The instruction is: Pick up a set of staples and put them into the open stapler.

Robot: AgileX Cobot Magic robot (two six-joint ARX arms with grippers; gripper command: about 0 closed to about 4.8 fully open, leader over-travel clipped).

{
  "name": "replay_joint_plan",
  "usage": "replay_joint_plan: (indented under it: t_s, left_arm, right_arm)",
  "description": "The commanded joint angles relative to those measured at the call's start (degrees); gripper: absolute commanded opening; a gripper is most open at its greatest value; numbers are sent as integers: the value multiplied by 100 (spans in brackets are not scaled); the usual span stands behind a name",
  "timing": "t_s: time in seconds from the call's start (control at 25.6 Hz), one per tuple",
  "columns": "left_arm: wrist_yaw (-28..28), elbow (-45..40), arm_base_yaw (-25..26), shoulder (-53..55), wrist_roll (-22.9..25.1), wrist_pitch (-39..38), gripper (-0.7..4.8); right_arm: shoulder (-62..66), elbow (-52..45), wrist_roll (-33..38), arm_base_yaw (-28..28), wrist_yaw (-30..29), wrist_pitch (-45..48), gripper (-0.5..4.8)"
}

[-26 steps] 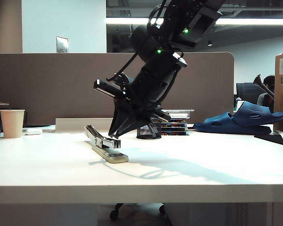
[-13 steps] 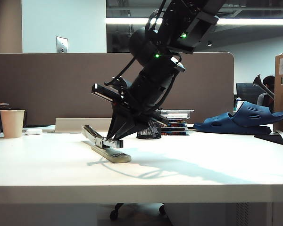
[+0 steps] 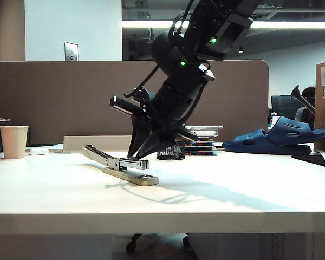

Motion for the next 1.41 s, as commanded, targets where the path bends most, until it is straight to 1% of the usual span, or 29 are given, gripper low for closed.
replay_joint_plan:
  t_s: [0.04,0.16,0.27,0.31,0.35,0.47,0.59,0.62,0.66,0.7,0.74,1.21,1.25,1.29,1.33,1.37,1.41]
  left_arm:
    - [17,13,4,2,0,70,-6]
    - [17,13,4,2,0,72,-6]
    - [15,13,4,2,0,72,-6]
    - [15,13,4,2,0,70,-6]
    - [15,13,4,2,0,70,-6]
    - [15,13,4,2,0,72,-6]
    - [20,13,4,2,0,70,-6]
    - [35,13,4,2,0,70,-6]
    - [33,13,4,2,0,70,-6]
    - [33,13,4,2,0,70,-6]
    - [33,13,4,2,0,70,-6]
    - [33,13,4,2,0,70,-6]
    - [33,13,4,2,0,70,-6]
    - [33,13,4,2,-2,70,-6]
    - [33,13,4,2,0,70,-6]
    - [33,13,4,2,0,70,-6]
    - [33,13,4,2,0,70,-6]
  right_arm:
    - [-44,162,-20,7,7,96,52]
    - [-42,188,-164,2,129,50,48]
    - [4,184,-199,2,153,-188,46]
    - [9,179,-269,2,153,-240,24]
    - [7,175,-341,9,155,-260,-8]
    - [4,177,-341,2,164,-214,-8]
    - [0,181,-339,4,151,-214,54]
    - [-9,184,-339,4,149,-219,59]
    - [-11,188,-339,4,146,-221,50]
    - [-24,188,-339,4,151,-227,27]
    - [-28,188,-341,4,153,-223,-12]
    - [-33,188,-343,-22,87,-452,0]
    - [-44,188,-345,-24,87,-546,4]
    - [-50,188,-345,-24,87,-568,24]
    - [-72,188,-345,-24,87,-592,84]
    - [-105,188,-345,-24,90,-581,105]
    - [-136,188,-345,-26,92,-577,105]
